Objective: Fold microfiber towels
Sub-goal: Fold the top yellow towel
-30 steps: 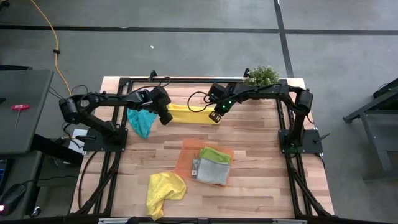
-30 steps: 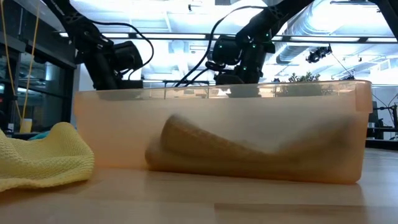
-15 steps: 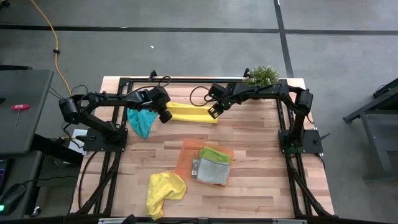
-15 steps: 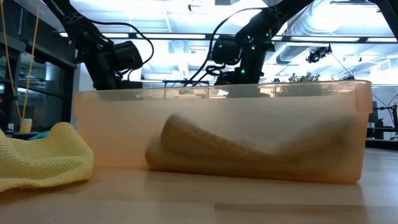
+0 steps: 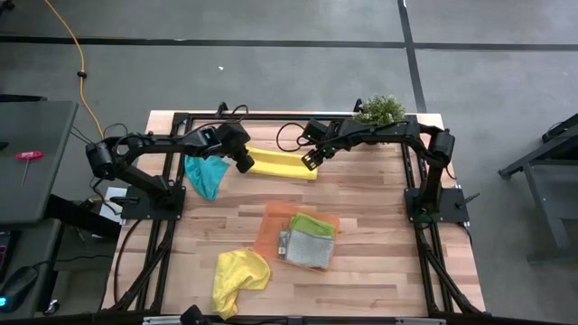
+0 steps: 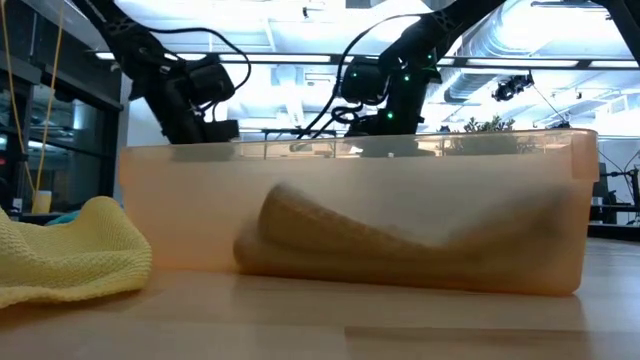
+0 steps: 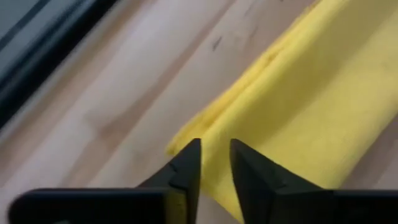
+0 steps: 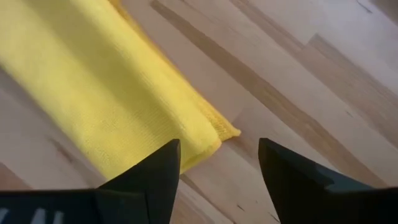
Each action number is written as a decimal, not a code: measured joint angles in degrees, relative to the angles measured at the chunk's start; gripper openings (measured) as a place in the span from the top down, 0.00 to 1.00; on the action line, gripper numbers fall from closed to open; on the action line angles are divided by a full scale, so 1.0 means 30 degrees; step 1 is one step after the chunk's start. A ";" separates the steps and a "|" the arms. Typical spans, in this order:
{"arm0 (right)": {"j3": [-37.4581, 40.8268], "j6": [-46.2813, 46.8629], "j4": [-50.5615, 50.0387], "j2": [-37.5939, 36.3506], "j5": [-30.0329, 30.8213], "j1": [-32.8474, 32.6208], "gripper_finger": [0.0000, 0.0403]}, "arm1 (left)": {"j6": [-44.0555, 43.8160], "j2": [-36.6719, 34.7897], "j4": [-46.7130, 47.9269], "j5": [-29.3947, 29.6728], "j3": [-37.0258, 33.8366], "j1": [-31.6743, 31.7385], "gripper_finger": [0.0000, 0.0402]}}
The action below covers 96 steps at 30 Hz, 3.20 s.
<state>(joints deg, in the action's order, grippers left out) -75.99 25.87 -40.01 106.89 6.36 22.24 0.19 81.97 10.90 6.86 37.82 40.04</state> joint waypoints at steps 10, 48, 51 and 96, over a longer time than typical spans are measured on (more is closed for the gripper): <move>-0.0007 -0.5449 0.0295 -0.0937 -0.1889 0.0087 0.48 | 0.3961 -0.0578 0.2196 -0.1243 0.3128 0.0815 0.57; 0.6783 -0.6281 0.8864 -0.1370 -0.3015 -0.2565 0.48 | 0.5699 0.1280 -0.4101 -0.6488 -0.3699 0.0018 0.67; 0.6783 -0.6291 0.7873 -0.1370 -0.2353 -0.2586 0.48 | 0.4668 0.1291 -0.4258 -0.6496 -0.3699 -0.0705 0.67; 1.4193 0.9343 1.4612 -0.7108 -0.7485 0.1676 0.48 | -0.0677 -0.4036 -0.1861 -0.7590 -0.3980 -0.1058 0.67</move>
<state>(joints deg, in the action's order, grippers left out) -33.41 53.90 3.83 85.57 -16.09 27.27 -1.84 69.87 5.32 -15.91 25.88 36.87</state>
